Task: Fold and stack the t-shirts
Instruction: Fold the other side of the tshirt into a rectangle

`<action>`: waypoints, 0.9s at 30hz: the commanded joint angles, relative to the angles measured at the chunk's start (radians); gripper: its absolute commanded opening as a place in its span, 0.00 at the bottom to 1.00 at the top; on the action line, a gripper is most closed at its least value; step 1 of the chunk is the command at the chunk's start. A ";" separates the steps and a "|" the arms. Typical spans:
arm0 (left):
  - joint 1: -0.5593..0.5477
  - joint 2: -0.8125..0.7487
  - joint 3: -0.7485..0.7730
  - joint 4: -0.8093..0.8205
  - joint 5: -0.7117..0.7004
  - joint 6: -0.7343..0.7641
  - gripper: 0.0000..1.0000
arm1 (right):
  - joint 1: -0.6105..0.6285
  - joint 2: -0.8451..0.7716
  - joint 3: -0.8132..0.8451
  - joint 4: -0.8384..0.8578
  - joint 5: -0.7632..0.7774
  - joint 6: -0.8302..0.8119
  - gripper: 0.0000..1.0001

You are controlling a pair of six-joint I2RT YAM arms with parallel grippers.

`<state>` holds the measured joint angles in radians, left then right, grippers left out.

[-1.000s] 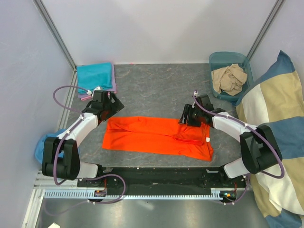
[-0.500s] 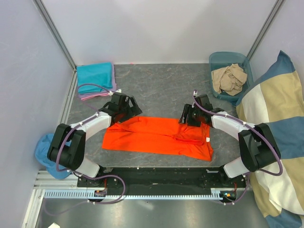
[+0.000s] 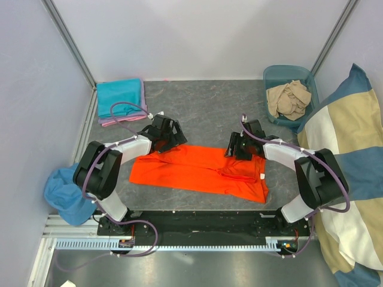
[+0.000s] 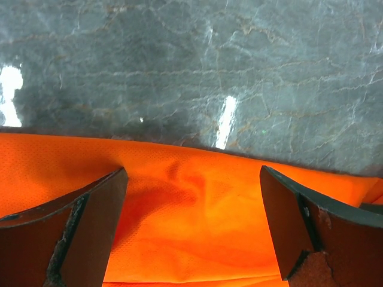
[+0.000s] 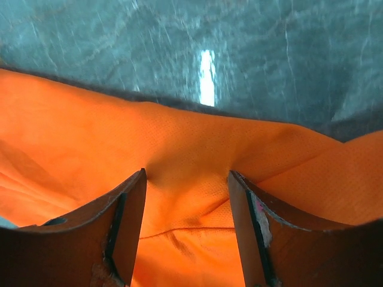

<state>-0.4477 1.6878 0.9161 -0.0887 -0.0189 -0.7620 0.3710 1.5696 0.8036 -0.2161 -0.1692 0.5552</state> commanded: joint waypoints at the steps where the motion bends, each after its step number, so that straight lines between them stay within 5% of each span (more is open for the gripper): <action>1: -0.005 0.032 0.033 0.014 -0.024 -0.010 1.00 | 0.005 0.087 0.032 0.020 0.048 0.003 0.65; 27: 0.090 0.256 0.360 -0.114 -0.133 0.073 1.00 | -0.084 0.452 0.523 -0.190 0.367 -0.084 0.71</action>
<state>-0.3893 1.9289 1.2388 -0.1856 -0.1162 -0.7326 0.3370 1.9636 1.3075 -0.3286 0.1200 0.5056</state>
